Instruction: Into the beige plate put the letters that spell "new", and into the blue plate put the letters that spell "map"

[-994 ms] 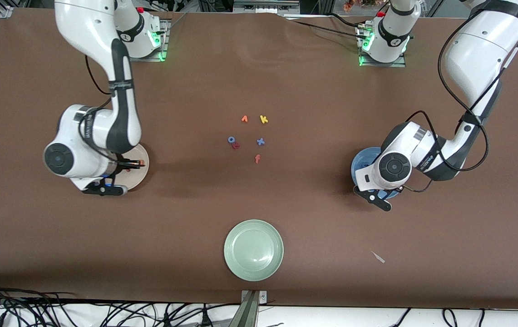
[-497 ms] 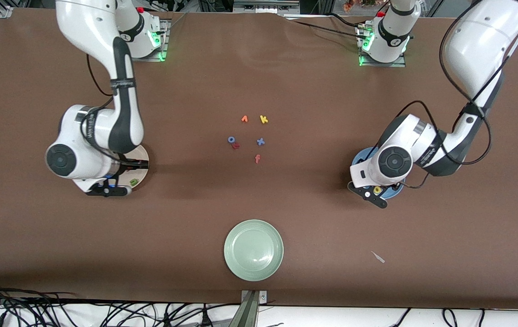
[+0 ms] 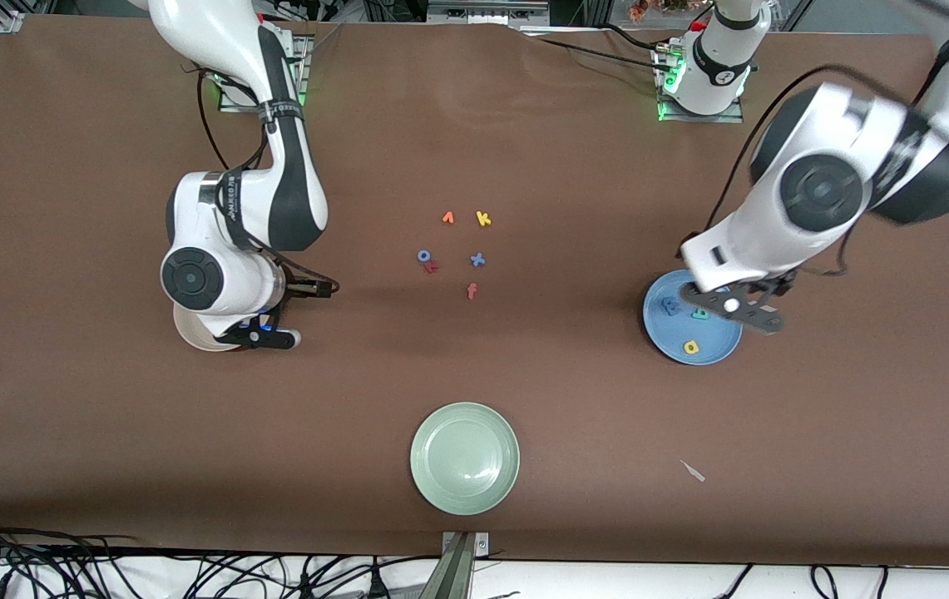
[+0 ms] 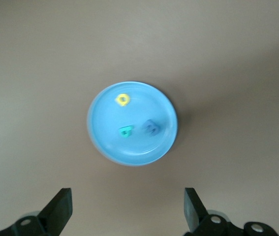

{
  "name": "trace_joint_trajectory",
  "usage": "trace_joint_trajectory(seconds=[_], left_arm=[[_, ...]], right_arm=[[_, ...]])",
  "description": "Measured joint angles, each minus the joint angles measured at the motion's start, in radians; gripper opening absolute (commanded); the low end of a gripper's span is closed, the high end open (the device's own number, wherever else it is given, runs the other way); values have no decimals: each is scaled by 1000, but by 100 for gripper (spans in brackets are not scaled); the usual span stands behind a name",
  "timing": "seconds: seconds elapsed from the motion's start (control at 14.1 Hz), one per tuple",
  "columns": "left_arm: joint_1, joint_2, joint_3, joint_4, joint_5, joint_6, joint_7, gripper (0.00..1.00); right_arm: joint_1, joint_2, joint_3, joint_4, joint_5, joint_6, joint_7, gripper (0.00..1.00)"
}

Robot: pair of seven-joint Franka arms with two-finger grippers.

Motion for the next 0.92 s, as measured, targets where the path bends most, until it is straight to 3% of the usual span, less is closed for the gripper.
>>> trace_joint_trajectory(seconds=[0.21,0.36,0.57,0.71,0.78,0.92], left_arm=[[-16,-45,101,111,-50,-55,5,100],[-96,-71,284,123,-188,-52,7,100],[-197,-114,496,106,-345,-2,11,100],[-220,-165,532,57,-354,34,5,100],[-229,-199,535,21,-354,39,-15,100],[-246,-256,535,-47,-354,43,-51,100]], right_arm=[[25,-3,-46,46,0,-64,0,100],[58,-11,-109,65,2,-101,-1,100],[57,-57,-122,94,2,-141,-1,100],[0,-119,-41,97,-44,-141,-1,100],[-65,-161,40,99,-98,-141,-1,100],[-258,-246,258,100,-192,-140,-3,100]])
